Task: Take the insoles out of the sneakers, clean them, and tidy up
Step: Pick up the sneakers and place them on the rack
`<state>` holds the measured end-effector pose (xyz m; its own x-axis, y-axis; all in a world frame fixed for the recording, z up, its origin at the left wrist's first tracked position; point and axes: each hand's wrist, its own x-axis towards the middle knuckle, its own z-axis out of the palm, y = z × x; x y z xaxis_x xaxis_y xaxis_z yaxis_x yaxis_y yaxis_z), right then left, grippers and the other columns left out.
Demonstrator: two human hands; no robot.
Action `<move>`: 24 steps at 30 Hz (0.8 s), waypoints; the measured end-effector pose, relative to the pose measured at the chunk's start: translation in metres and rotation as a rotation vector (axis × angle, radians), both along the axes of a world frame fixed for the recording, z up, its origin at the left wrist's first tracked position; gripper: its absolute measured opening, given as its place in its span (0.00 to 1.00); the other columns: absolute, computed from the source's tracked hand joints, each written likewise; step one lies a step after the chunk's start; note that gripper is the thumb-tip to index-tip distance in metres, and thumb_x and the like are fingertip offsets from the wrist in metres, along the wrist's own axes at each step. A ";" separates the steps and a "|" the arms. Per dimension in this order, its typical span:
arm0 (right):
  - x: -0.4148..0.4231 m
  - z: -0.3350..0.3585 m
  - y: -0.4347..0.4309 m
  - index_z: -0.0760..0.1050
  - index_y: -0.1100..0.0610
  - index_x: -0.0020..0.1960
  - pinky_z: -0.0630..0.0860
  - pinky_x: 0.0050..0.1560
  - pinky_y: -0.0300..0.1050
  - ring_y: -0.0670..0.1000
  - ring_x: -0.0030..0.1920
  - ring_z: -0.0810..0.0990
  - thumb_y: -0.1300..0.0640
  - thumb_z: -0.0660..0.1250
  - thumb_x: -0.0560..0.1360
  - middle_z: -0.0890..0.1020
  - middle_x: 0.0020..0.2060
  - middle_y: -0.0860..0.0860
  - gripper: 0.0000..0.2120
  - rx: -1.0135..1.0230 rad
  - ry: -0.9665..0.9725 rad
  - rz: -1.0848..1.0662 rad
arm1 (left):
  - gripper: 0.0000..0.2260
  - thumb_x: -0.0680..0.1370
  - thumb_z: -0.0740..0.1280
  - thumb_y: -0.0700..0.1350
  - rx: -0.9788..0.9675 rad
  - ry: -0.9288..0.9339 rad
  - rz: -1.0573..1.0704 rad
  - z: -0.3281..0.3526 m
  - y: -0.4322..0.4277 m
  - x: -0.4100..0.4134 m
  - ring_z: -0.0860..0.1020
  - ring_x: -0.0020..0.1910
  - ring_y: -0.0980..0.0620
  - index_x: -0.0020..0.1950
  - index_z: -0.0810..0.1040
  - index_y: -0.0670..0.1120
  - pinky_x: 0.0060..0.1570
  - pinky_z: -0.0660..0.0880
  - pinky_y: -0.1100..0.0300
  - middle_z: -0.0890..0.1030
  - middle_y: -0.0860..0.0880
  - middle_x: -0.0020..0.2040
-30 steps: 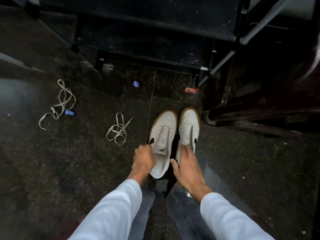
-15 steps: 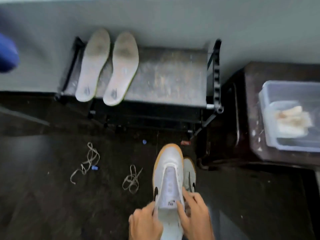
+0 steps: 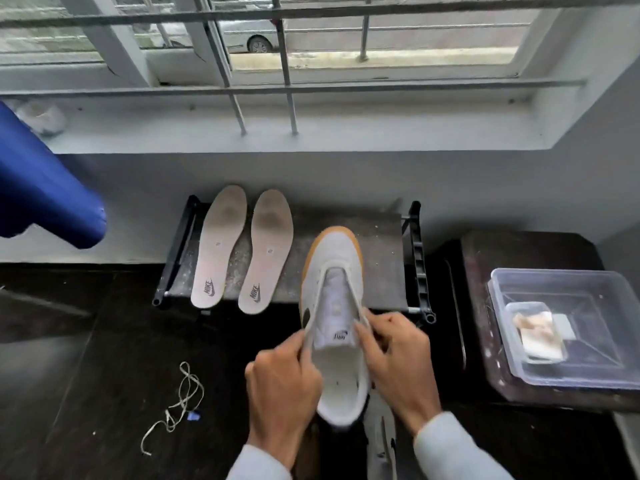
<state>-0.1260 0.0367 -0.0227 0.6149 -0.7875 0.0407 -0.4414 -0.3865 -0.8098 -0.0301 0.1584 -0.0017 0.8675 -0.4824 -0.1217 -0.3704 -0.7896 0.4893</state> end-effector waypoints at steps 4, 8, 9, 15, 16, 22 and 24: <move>0.064 -0.005 -0.048 0.84 0.56 0.48 0.75 0.41 0.46 0.49 0.38 0.79 0.53 0.69 0.76 0.80 0.36 0.52 0.08 -0.009 0.072 -0.011 | 0.08 0.78 0.66 0.45 -0.045 -0.030 -0.073 -0.015 -0.049 0.064 0.81 0.40 0.34 0.48 0.84 0.46 0.38 0.77 0.50 0.85 0.40 0.39; 0.106 -0.017 -0.084 0.84 0.58 0.46 0.75 0.42 0.47 0.52 0.39 0.79 0.53 0.68 0.75 0.80 0.36 0.53 0.09 -0.073 0.154 -0.029 | 0.08 0.76 0.64 0.42 -0.079 -0.006 -0.114 -0.028 -0.087 0.104 0.79 0.43 0.30 0.45 0.82 0.44 0.41 0.75 0.47 0.84 0.37 0.40; 0.114 -0.020 -0.091 0.84 0.58 0.46 0.75 0.42 0.46 0.52 0.39 0.79 0.53 0.68 0.75 0.80 0.36 0.53 0.09 -0.073 0.168 -0.035 | 0.08 0.76 0.63 0.42 -0.078 0.001 -0.121 -0.034 -0.093 0.110 0.79 0.44 0.30 0.46 0.82 0.44 0.43 0.75 0.47 0.84 0.37 0.41; 0.137 -0.041 -0.115 0.84 0.57 0.48 0.77 0.43 0.49 0.51 0.38 0.79 0.53 0.68 0.75 0.80 0.36 0.52 0.09 -0.097 0.243 -0.010 | 0.09 0.74 0.62 0.41 -0.063 0.054 -0.105 -0.062 -0.112 0.124 0.79 0.45 0.31 0.47 0.82 0.44 0.45 0.76 0.47 0.84 0.38 0.42; 0.138 -0.043 -0.117 0.84 0.57 0.49 0.77 0.43 0.50 0.51 0.38 0.78 0.53 0.68 0.75 0.79 0.36 0.51 0.09 -0.103 0.249 -0.006 | 0.09 0.73 0.62 0.41 -0.070 0.059 -0.109 -0.063 -0.113 0.124 0.79 0.44 0.31 0.47 0.82 0.44 0.44 0.76 0.47 0.84 0.38 0.42; 0.139 -0.052 -0.119 0.84 0.55 0.50 0.78 0.46 0.53 0.50 0.40 0.80 0.54 0.70 0.75 0.81 0.37 0.50 0.08 -0.054 0.210 -0.029 | 0.07 0.74 0.63 0.40 -0.077 0.039 -0.154 -0.070 -0.114 0.122 0.78 0.43 0.31 0.45 0.80 0.44 0.42 0.74 0.49 0.84 0.38 0.40; 0.136 -0.050 -0.117 0.84 0.53 0.51 0.79 0.47 0.52 0.49 0.41 0.80 0.52 0.69 0.76 0.83 0.39 0.49 0.08 -0.022 0.197 -0.018 | 0.08 0.77 0.63 0.44 -0.087 0.007 -0.173 -0.069 -0.112 0.119 0.79 0.43 0.32 0.50 0.81 0.47 0.41 0.74 0.48 0.85 0.40 0.41</move>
